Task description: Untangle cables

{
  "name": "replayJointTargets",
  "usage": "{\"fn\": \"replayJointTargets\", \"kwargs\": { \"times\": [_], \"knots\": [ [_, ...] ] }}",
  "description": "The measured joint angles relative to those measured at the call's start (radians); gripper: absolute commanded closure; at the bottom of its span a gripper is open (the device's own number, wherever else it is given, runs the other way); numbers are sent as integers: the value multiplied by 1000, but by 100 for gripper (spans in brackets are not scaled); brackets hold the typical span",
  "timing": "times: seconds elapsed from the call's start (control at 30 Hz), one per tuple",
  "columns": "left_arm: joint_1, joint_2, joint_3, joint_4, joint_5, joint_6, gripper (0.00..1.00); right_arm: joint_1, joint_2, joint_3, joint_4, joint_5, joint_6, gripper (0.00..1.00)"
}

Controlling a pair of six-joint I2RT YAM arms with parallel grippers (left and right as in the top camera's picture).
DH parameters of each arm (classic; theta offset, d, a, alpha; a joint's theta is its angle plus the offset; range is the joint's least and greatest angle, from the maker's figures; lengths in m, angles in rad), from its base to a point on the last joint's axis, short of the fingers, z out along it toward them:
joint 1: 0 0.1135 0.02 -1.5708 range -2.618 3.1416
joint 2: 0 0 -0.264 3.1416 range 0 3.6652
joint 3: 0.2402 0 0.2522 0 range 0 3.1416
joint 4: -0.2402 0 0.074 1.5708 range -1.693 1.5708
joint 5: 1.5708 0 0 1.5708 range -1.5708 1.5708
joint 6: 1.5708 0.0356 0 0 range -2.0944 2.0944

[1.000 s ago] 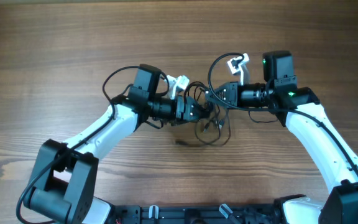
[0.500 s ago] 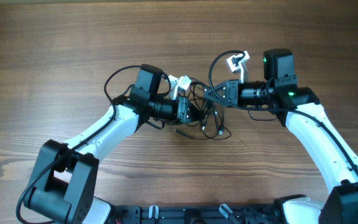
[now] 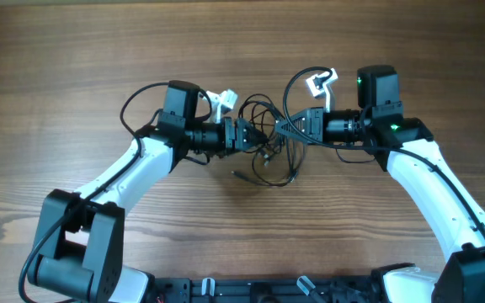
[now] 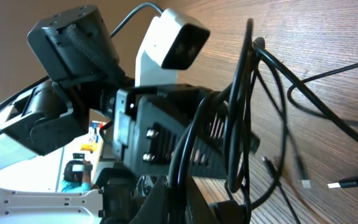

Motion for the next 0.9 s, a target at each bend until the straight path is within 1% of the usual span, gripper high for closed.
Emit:
{"fn": "replayJointTargets", "kwargs": {
  "times": [0.03,0.07,0.13,0.33,0.5,0.6,0.7,0.73,0.83,0.9],
  "knots": [
    [0,0,0,-1,-15,-5,84,0,0,0,0,0,0,96],
    [-1,0,0,0,-26,-4,95,0,0,0,0,0,0,96],
    [-6,0,0,3,-48,6,96,0,0,0,0,0,0,96],
    [-11,0,0,-3,-75,13,96,0,0,0,0,0,0,96],
    [3,0,0,-98,-138,15,96,0,0,0,-38,49,5,96],
    [37,0,1,-201,-242,17,96,2,0,1,-154,201,17,96],
    [86,0,1,-289,-357,21,96,3,0,0,-291,416,58,96],
    [100,0,1,-309,-378,21,96,4,0,0,-340,501,72,96],
    [137,0,1,-330,-415,21,96,14,0,0,-417,666,99,95],
    [166,-1,1,-336,-458,21,96,9,0,0,-460,789,111,86]
  ]
}}
